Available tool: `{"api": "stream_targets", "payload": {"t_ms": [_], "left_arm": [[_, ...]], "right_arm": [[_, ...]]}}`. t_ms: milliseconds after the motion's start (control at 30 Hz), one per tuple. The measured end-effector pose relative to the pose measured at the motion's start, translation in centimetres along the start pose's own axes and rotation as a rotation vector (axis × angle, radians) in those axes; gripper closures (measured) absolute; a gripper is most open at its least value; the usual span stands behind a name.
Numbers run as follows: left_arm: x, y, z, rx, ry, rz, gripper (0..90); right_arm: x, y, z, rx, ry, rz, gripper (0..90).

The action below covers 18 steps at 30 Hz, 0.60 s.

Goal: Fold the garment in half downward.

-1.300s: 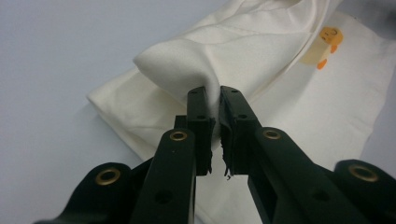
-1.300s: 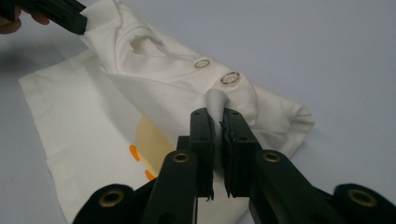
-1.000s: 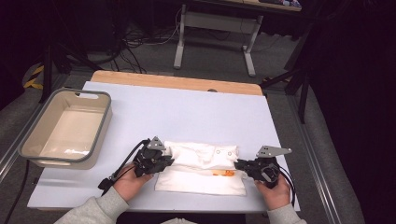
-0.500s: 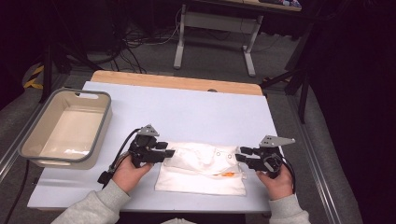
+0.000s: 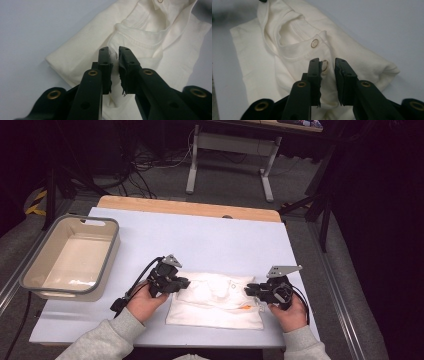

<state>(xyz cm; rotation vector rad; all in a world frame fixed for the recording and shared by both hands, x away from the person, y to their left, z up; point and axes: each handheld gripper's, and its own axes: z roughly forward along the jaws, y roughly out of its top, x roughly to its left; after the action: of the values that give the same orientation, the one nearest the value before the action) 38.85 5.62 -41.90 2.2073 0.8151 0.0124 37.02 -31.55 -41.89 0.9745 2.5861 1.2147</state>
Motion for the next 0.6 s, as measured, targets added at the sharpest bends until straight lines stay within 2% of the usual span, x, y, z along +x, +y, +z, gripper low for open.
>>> {"api": "stream_targets", "payload": {"t_ms": [67, 100, 333, 367, 500, 600], "left_arm": [[-0.1, -0.1, -0.1, 0.0, -0.003, 0.002, 82.9], [-0.4, -0.2, -0.5, -0.001, -0.002, 0.017, 83.3], [-1.3, -1.1, -1.5, 0.001, -0.022, 0.052, 83.2], [-1.6, -1.6, -1.9, 0.013, -0.029, 0.072, 82.2], [-2.0, -2.5, -2.6, 0.011, -0.062, 0.078, 73.0], [-2.0, -2.7, -3.3, -0.015, -0.114, 0.073, 59.3]], "right_arm": [[0.1, -0.1, -0.2, -0.007, 0.013, -0.002, 79.0], [0.5, -0.2, -0.6, -0.005, 0.025, -0.009, 81.7], [1.9, -0.9, -2.1, -0.014, 0.048, -0.04, 81.8], [2.2, -1.1, -2.4, -0.012, 0.058, -0.041, 81.5], [2.7, -1.7, -2.9, 0.001, 0.083, -0.039, 76.8], [2.8, -2.0, -3.5, 0.007, 0.088, -0.029, 74.4]]}}
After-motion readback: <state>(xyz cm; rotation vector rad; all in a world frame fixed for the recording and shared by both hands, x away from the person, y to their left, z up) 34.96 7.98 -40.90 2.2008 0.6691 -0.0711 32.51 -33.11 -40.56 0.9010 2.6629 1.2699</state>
